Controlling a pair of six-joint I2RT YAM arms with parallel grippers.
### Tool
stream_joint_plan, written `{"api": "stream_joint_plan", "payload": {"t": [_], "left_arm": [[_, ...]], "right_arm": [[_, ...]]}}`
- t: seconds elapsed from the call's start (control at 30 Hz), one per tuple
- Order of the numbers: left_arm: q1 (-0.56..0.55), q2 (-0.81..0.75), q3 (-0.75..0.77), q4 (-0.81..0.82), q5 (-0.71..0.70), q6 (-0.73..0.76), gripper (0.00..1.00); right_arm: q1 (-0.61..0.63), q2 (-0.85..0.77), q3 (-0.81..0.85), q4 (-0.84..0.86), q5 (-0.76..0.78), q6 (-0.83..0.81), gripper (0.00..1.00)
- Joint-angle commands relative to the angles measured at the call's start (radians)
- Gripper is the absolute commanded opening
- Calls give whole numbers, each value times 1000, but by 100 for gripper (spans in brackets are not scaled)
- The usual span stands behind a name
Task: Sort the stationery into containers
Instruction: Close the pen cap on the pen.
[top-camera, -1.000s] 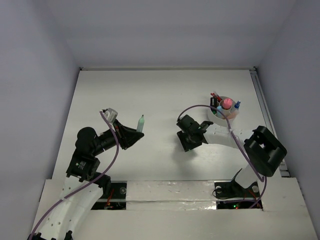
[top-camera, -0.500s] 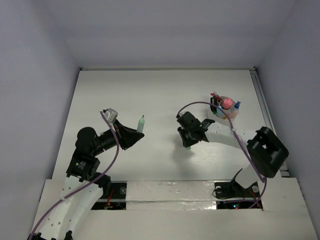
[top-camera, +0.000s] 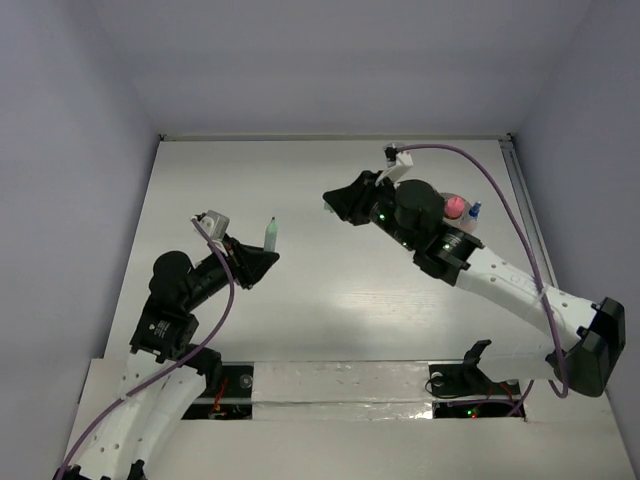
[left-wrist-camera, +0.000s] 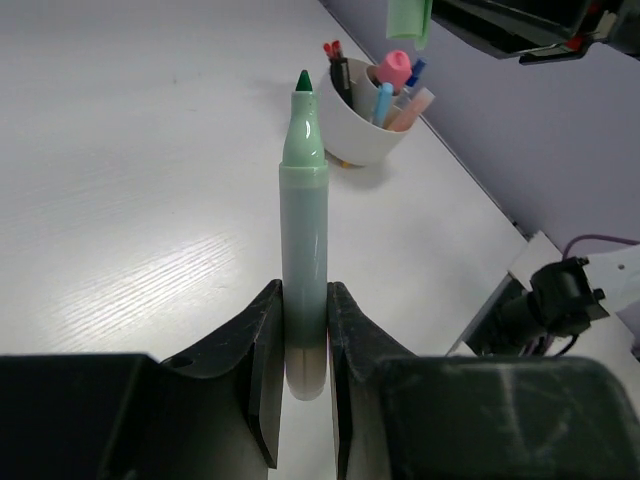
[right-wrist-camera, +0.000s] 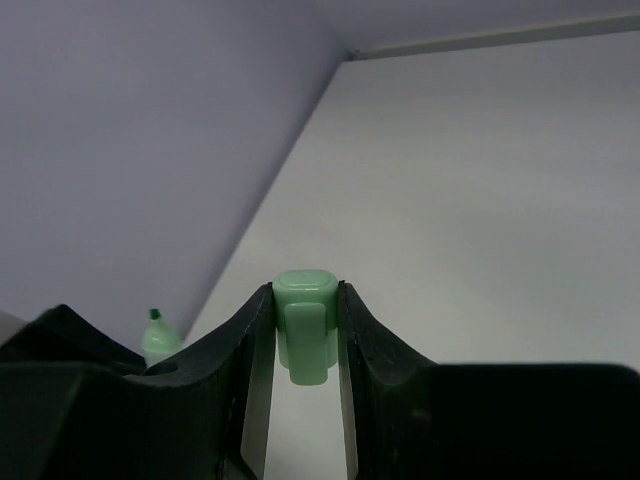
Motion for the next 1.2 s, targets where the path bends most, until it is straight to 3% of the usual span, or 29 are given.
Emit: {"api": "stream_joint_plan", "payload": {"t": [0.0,0.33,1.17], "left_arm": [[-4,-36,38,-11,-117,33,0],[-4,-55,24,-11,-125,20,0],[-4,-61,21,-8,-120,14,0]], "right_arm": [[89,87,61,198,65,131,0],[243,263,195,345,252,116,0],[303,355,350,241,384,13,0]]}}
